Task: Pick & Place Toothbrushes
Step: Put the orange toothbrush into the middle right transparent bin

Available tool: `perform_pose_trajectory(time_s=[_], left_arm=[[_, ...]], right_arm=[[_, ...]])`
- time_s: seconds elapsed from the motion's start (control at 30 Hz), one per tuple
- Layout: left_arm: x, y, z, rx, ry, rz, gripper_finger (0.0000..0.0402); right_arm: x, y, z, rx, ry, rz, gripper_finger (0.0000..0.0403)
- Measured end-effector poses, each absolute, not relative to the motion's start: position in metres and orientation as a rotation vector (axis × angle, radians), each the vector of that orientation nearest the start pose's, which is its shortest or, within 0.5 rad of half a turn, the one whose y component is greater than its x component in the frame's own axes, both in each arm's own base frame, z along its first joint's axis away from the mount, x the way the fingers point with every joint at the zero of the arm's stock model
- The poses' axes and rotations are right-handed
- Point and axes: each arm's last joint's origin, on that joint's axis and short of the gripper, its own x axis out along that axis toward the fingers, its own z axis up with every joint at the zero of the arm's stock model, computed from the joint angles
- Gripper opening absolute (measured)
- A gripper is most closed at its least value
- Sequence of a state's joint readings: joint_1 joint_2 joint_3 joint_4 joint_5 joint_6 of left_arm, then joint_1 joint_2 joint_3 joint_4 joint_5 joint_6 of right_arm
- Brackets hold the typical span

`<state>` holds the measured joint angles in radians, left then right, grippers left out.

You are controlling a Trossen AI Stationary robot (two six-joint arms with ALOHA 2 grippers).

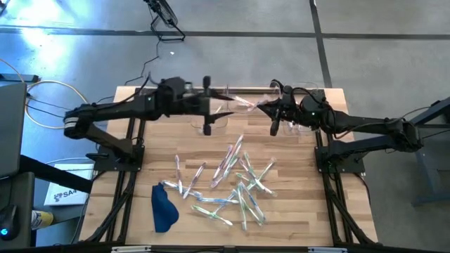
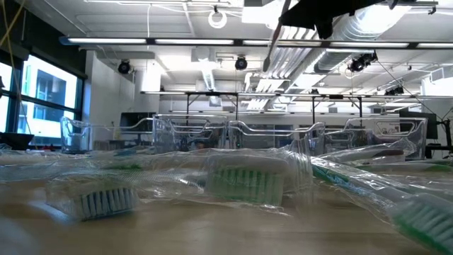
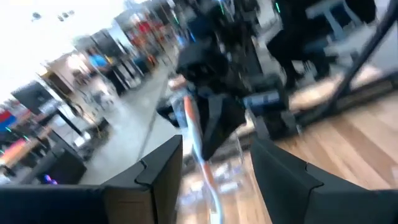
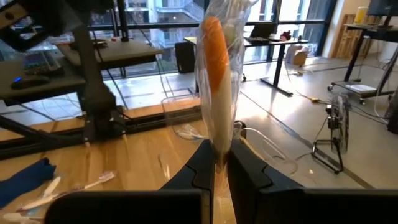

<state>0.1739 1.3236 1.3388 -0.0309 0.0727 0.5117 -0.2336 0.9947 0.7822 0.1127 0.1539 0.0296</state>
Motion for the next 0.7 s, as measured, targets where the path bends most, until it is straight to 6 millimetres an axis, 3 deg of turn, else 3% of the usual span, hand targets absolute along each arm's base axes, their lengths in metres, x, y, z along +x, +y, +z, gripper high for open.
perform_pose_trajectory(time_s=[0.3, 0.57, 0.7], left_arm=[[0.255, 0.044, 0.408, 0.481, -0.151, 0.154, 0.0184], [0.255, 0.043, 0.402, 0.427, -0.124, 0.136, 0.0184], [0.256, 0.043, 0.401, 0.425, -0.11, 0.133, 0.0184]], right_arm=[[0.214, -0.067, 0.322, 0.039, 0.096, -0.433, 0.0015], [0.216, -0.08, 0.32, 0.022, 0.125, -0.49, 0.0015], [0.225, -0.087, 0.322, -0.043, 0.231, -0.505, 0.0015]])
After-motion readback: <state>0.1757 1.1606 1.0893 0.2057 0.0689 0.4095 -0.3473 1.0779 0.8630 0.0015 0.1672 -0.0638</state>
